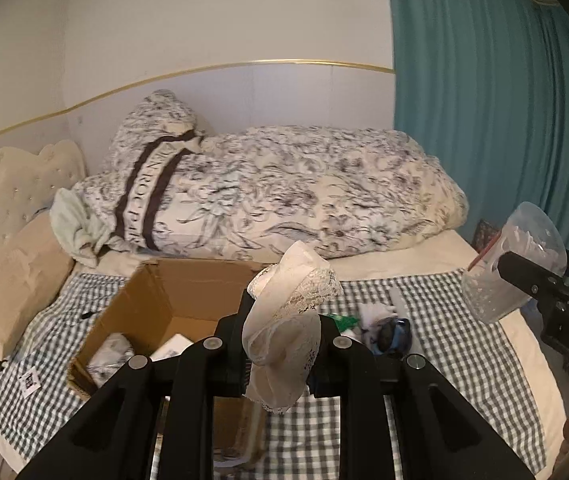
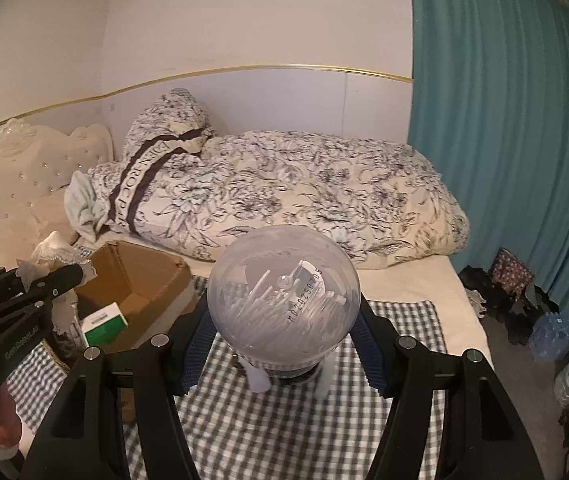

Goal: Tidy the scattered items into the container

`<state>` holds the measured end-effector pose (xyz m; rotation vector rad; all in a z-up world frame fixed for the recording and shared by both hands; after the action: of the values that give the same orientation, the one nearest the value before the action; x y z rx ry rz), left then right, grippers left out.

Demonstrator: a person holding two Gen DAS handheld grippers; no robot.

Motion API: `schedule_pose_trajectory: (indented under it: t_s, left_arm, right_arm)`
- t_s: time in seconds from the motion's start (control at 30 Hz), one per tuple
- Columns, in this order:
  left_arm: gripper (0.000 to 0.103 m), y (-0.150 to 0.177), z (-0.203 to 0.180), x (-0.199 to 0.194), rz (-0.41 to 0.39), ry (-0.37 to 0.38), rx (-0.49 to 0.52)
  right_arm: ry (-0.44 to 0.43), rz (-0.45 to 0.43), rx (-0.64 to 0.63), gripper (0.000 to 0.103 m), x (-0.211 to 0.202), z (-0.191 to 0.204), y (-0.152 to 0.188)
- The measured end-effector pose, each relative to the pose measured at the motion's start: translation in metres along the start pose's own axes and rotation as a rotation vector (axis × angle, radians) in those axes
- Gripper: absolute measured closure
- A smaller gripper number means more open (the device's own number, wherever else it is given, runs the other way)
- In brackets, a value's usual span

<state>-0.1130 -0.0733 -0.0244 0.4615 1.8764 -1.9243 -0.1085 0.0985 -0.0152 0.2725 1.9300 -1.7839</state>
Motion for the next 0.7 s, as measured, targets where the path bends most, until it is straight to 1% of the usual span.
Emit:
schedule_pose_trajectory:
  t_s: [0.2,0.47,0.7]
  left_arm:
    - [0.083,-0.003,0.028,-0.001,0.003,-0.024,-0.037]
    - [0.083,-0.002,0.056,-0.001,0.009,-0.062,-0.053]
    - [0.083,0.003,0.084,0.007,0.029,-0.104,-0.063]
  right_arm:
    - [-0.028,0.004,-0.018,0.040,0.008,0.025,-0.001]
    - [-0.063,0.006,-0.029,0.040,0.017,0.050,-0.008]
    - [-0.105,0.003,-0.046,0.040,0.028,0.079,-0.016]
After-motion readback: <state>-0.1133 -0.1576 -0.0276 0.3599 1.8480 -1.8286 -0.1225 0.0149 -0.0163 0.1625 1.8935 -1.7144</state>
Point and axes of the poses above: each gripper's, at about its wrist camera, not at the fingertips, and x roughly the way its jaws point, z to its left, y to its underside, the point moved 9 cm from there along x, roughly the way its jaws point, and after that the axes turned 3 degrees about -y, right-handed, at the moved point
